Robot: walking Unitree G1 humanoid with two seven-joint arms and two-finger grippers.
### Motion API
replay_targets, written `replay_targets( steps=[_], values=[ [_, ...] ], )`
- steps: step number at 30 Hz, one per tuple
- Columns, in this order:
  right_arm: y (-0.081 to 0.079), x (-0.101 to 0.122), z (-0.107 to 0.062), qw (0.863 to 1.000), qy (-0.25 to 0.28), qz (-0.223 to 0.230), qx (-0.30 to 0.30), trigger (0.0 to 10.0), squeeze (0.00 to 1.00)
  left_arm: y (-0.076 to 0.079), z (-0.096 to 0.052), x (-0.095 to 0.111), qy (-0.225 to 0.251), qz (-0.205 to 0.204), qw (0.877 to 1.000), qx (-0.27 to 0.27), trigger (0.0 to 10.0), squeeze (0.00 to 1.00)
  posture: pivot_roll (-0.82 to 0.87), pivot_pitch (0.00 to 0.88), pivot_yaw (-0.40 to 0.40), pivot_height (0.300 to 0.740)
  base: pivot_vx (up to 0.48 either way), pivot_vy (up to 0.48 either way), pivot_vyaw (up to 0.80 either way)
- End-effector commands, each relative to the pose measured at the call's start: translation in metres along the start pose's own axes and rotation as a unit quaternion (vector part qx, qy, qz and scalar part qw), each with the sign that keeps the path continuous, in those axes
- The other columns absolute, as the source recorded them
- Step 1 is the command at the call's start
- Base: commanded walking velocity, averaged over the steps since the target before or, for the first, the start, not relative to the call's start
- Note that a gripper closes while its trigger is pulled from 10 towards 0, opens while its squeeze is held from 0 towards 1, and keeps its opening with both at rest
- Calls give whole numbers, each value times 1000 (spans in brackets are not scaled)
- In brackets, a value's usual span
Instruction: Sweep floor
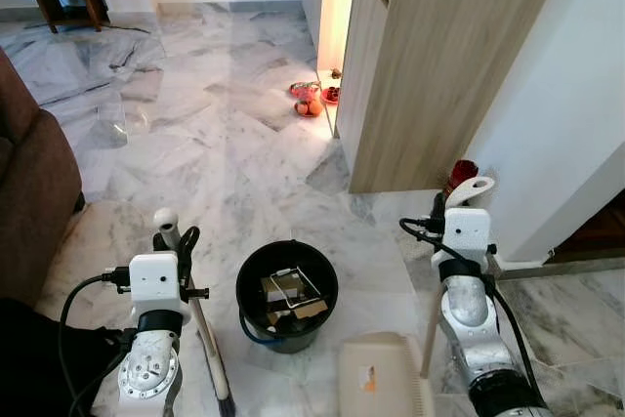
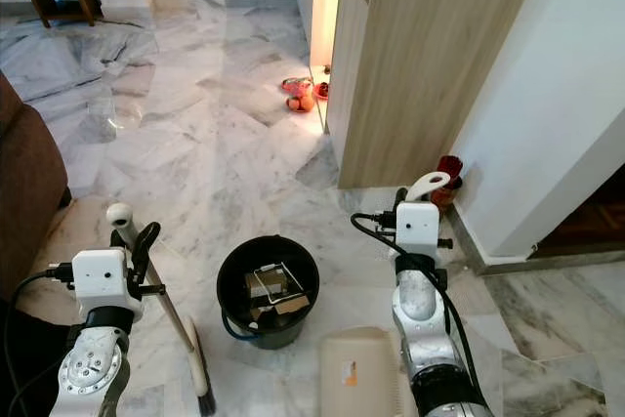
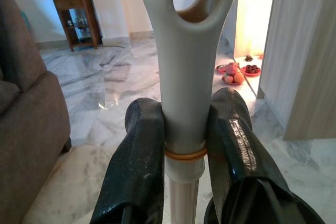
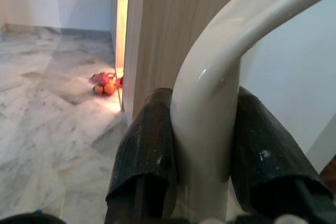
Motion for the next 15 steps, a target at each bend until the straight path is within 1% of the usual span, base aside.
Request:
replay_targets(
  steps=[1,14,15],
  values=[
    [1,5,3,1000,9,12,-3,10000,0,-4,1,3,11,3,1000,4,10000,0,140,79,-27,740,0,0,0],
    [-3,4,2,1000,10,23,6,10000,0,-3,2,3,8,7,1000,-4,10000,0,137,96,-19,740,0,0,0],
    [-2,4,2,999,9,31,3,10000,0,-2,2,2,8,7,1000,-4,10000,0,136,97,-19,740,0,0,0]
  ],
)
Point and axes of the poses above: a point about 5 cm out from each wrist's last joint towards the gripper, its own z axis pointing out of the wrist towards the gripper, its own x axis along the axis of the wrist's last joint, y = z × x, the point moved 6 cm from there along z, pointing out of the wrist towards the gripper, and after that the axes turned 15 degrees about z, right-handed, at the moved point
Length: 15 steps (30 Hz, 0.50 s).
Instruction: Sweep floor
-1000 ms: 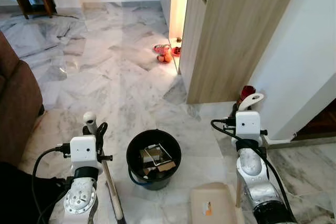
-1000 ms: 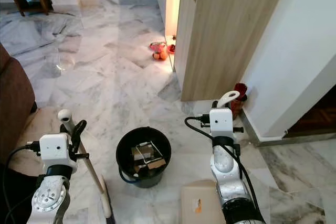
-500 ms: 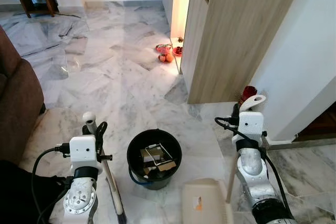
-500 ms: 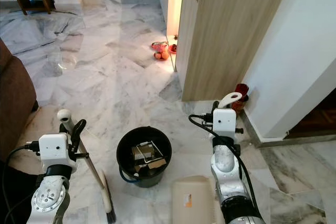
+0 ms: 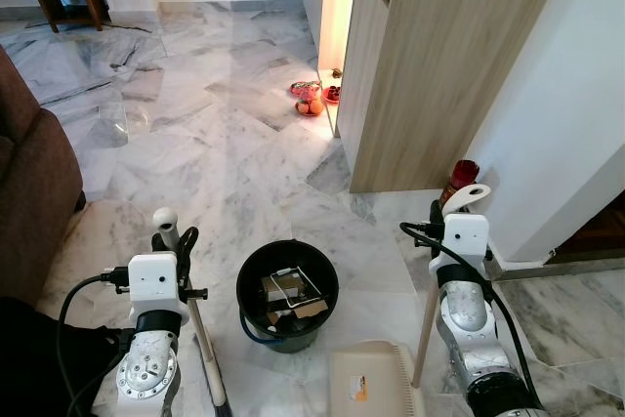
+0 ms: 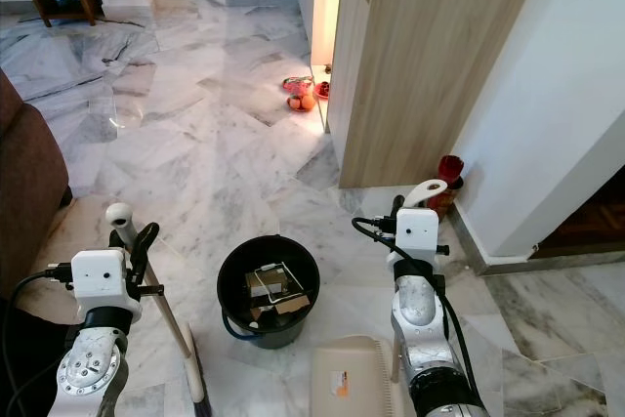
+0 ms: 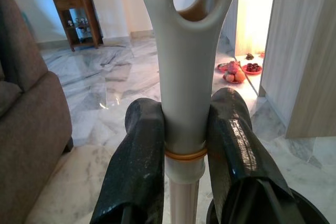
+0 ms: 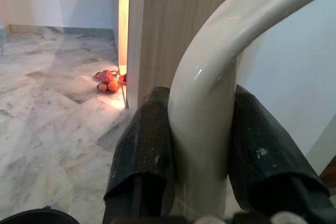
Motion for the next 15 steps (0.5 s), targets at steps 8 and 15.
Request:
replay_targets(
  steps=[8,15],
  values=[
    [-1,11,7,999,18,28,-3,10000,0,1,2,5,10,-2,1000,-2,10000,0,124,113,-29,740,0,0,0],
    [-3,12,7,999,18,35,4,10000,0,1,2,5,10,-3,1000,-1,10000,0,116,110,-33,740,0,0,0]
  ],
)
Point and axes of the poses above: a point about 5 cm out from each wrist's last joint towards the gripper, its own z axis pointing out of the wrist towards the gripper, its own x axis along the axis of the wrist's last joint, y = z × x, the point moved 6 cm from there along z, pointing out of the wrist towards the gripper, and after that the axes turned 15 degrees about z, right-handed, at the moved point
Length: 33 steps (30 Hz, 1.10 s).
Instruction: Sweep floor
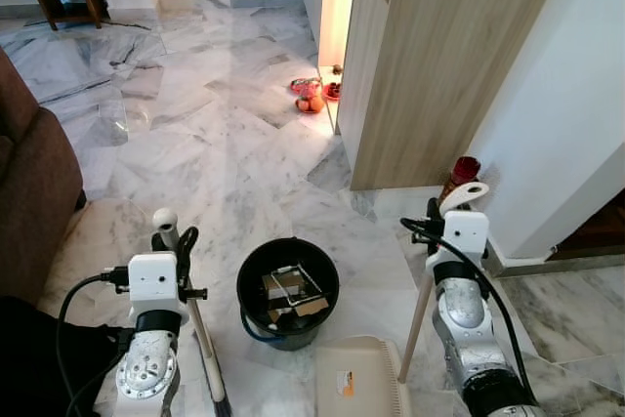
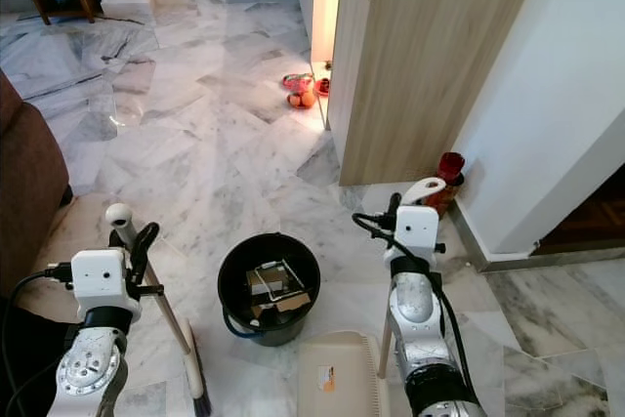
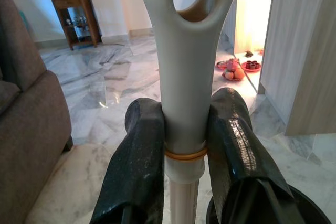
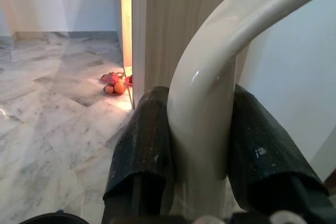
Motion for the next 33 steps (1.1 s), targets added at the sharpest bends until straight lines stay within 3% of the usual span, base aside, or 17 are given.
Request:
replay_targets(
  steps=[1,12,33],
  values=[
    [1,8,3,1000,16,10,0,10000,0,1,2,5,10,-3,1000,0,10000,0,115,105,-34,740,0,0,0],
    [0,7,4,1000,14,13,3,10000,0,2,4,5,12,-6,1000,0,10000,0,118,78,-36,740,0,0,0],
    [-4,7,3,1000,16,21,9,10000,0,7,4,5,13,-7,1000,-10,10000,0,117,62,-29,740,-258,0,0]
  ],
)
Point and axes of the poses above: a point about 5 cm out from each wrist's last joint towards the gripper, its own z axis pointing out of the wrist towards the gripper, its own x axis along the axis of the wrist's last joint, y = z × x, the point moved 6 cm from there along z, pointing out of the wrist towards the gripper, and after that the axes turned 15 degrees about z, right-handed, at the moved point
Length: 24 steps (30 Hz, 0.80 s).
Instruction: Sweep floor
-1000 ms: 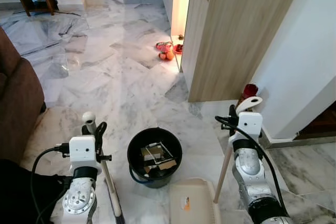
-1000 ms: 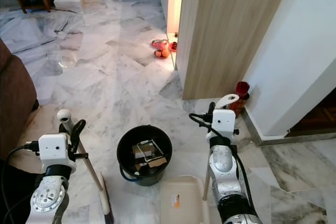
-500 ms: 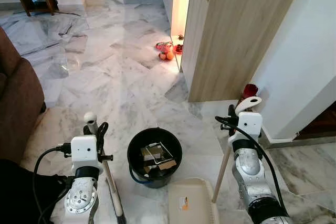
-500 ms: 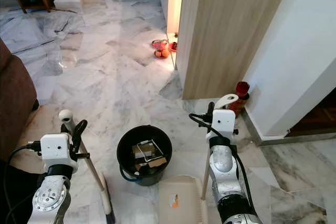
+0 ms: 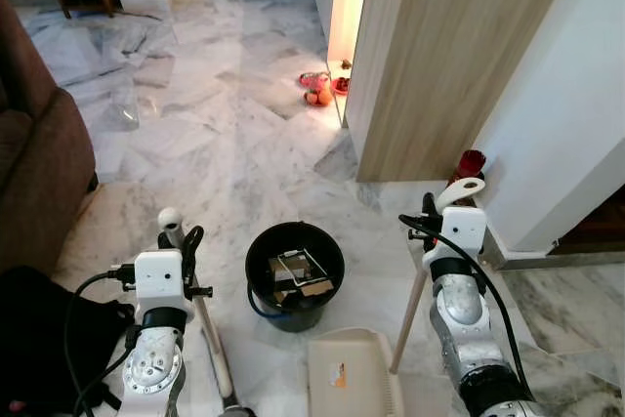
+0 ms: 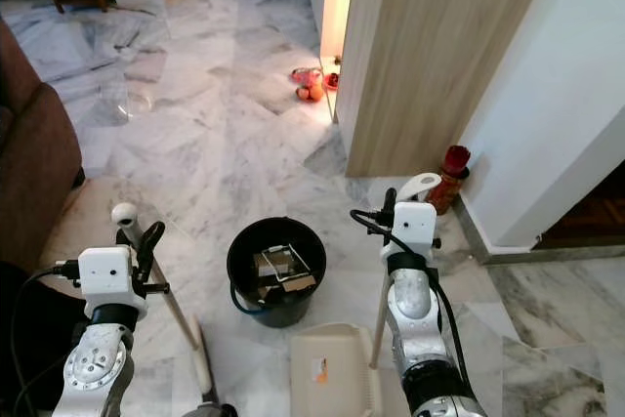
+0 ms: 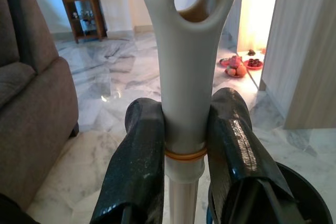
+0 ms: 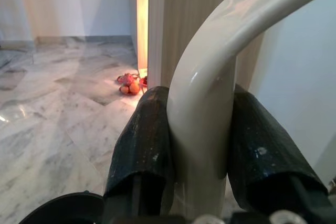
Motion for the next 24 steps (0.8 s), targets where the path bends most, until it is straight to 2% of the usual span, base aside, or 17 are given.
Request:
replay_targets(
  steps=[1,14,24],
  values=[
    [3,7,3,1000,14,3,-3,10000,0,2,0,7,17,-2,1000,-6,10000,0,117,64,-28,740,-262,0,0],
    [3,7,3,1000,14,3,-4,10000,0,2,1,7,16,-1,1000,-6,10000,0,122,71,-30,740,-260,0,0],
    [5,6,3,1000,11,9,-5,10000,0,2,1,5,13,0,1000,-2,10000,0,124,73,-37,740,0,0,0]
  ],
)
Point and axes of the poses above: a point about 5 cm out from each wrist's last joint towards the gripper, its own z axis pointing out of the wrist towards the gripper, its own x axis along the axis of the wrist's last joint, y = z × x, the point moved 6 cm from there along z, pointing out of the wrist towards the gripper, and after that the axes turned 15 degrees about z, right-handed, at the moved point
